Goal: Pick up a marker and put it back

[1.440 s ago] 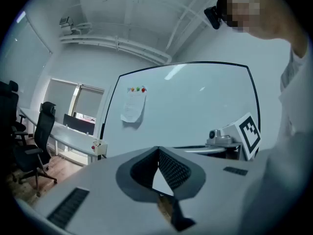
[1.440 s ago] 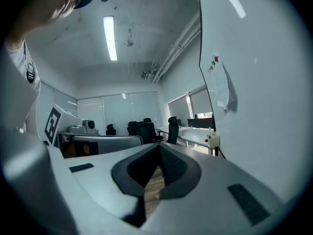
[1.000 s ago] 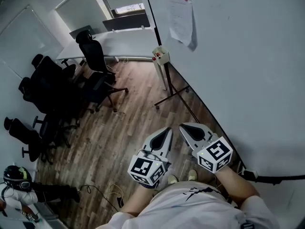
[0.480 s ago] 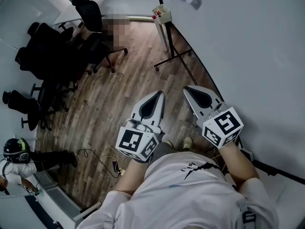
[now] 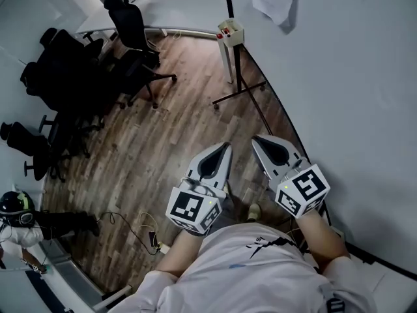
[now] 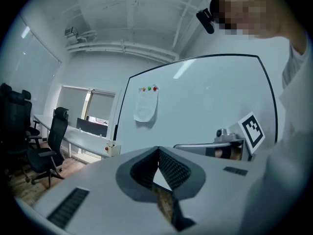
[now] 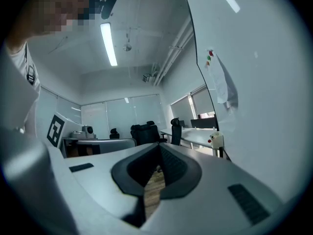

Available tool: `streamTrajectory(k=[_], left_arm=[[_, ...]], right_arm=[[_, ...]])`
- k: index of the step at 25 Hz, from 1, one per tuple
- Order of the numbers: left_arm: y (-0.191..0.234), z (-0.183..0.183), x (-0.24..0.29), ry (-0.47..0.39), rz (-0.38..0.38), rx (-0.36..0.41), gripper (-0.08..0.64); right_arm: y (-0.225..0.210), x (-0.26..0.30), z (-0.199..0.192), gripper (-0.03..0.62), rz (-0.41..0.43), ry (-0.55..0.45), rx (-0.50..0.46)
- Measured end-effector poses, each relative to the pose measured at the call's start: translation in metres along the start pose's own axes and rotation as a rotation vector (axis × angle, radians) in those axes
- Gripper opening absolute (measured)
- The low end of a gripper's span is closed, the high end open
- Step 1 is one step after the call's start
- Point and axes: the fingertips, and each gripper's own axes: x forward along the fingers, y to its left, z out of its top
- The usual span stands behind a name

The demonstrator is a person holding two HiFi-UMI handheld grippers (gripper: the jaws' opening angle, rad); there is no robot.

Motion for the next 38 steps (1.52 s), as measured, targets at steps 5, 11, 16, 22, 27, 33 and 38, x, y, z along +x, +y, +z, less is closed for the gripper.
streamTrajectory(k=[5, 11, 16, 22, 27, 33, 38], left_arm=[[0.046, 0.008, 0.027, 0.001, -0.049, 0.025, 0.011], [0.122, 0.031, 0.063, -0.007, -0.11, 0.035, 0.011], [0.168, 0.037, 0.089, 0.002, -0.164, 0.031, 0.011], [0.21, 0.035, 0.12, 0.017, -0.187, 0.013, 0.011], [0.236, 0.035, 0.159, 0.017, -0.194, 0.022, 0.011], [0.27, 0.039, 0.223, 0.031, -0.188, 0.034, 0.011], [0.298, 0.038, 0.282, 0.072, -0.158, 0.042, 0.011]], right_arm=[[-0.011, 0.055, 0.005, 0.014, -0.018, 0.009, -0.007], [-0.025, 0.135, 0.024, 0.014, -0.072, 0.006, -0.03], [-0.045, 0.184, 0.03, 0.014, -0.134, 0.006, -0.031], [-0.071, 0.225, 0.03, 0.014, -0.178, 0.028, -0.035], [-0.107, 0.257, 0.029, 0.014, -0.188, 0.039, -0.042], [-0.172, 0.304, 0.032, 0.015, -0.174, 0.04, -0.049], [-0.22, 0.338, 0.04, 0.015, -0.152, 0.044, -0.052]])
